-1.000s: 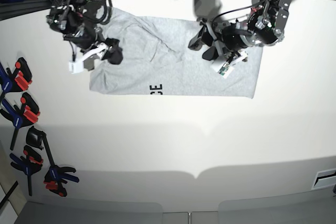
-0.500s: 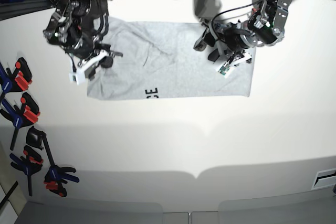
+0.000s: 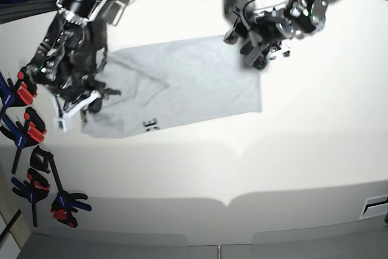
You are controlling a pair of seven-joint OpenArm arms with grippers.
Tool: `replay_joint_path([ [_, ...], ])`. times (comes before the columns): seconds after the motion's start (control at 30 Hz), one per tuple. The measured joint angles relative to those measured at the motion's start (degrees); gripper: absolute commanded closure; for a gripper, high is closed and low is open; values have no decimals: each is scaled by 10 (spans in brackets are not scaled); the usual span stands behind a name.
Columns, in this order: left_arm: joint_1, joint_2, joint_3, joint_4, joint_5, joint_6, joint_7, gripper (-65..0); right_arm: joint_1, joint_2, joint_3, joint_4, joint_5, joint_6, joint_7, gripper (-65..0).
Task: Fold the T-shirt properly
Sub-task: 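Grasp the folded end with the right gripper and fold it over toward the left gripper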
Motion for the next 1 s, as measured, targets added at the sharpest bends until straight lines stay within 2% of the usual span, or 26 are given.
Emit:
replay_joint_path([
  [0.17,11,0,0,0,-8,0,-4,-295,0,-3,-1,0,104,15,-54,0],
  [0.3,9,0,0,0,-8,0,-4,-295,-1,-13,-1,7,141,27,-77,0],
  [0.47,8,0,0,0,7,0,-9,-295,-3,-43,-2,68,211,34,-139,0],
  [0.6,7,0,-1,0,96,1,-37,-295,-12,-55,-2,129,220,36,-131,0],
  [0.67,7,0,0,-1,114,21,-36,-295,-23,-68,-1,146,218,36,-132,0],
  [0.7,8,0,0,0,112,32,-37,-295,-28,-78,-3,150,216,36,-131,0],
  [0.83,8,0,0,-1,112,31,-64,-294,-35,-112,-23,150,212,36,-135,0],
  [1.0,8,0,0,-2,112,31,-64,-294,-34,-156,-81,151,225,36,-134,0],
])
